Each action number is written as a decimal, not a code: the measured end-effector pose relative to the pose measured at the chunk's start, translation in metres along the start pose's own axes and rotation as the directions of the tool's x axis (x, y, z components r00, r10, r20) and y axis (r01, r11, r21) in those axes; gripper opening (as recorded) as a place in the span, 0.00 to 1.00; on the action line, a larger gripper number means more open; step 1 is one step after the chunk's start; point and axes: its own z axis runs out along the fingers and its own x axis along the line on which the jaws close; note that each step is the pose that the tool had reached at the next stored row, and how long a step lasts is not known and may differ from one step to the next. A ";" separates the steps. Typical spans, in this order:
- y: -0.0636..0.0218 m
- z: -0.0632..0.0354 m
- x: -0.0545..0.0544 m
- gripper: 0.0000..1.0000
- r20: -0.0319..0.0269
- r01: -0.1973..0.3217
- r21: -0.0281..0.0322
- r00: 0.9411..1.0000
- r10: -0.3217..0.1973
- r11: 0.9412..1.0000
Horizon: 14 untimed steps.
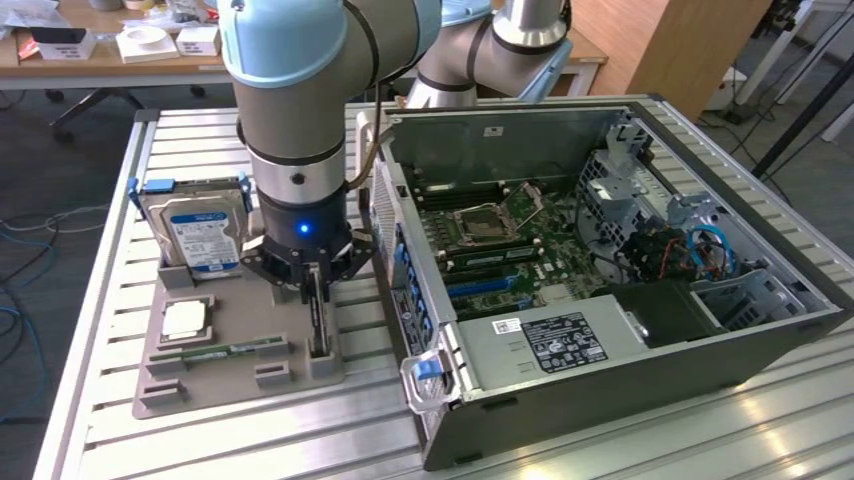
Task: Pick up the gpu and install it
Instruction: 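Pick up the gpu and move the gpu toward the slot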
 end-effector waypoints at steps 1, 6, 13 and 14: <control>0.0000 0.0000 0.000 0.28 0.000 0.000 0.000 1.000 0.000 1.000; 0.0000 0.0001 0.000 0.28 0.000 0.000 0.000 1.000 0.000 1.000; 0.0000 0.0001 0.000 0.26 0.000 0.000 0.000 1.000 0.000 1.000; 0.0000 0.0000 0.000 0.26 0.000 0.000 0.000 1.000 0.000 1.000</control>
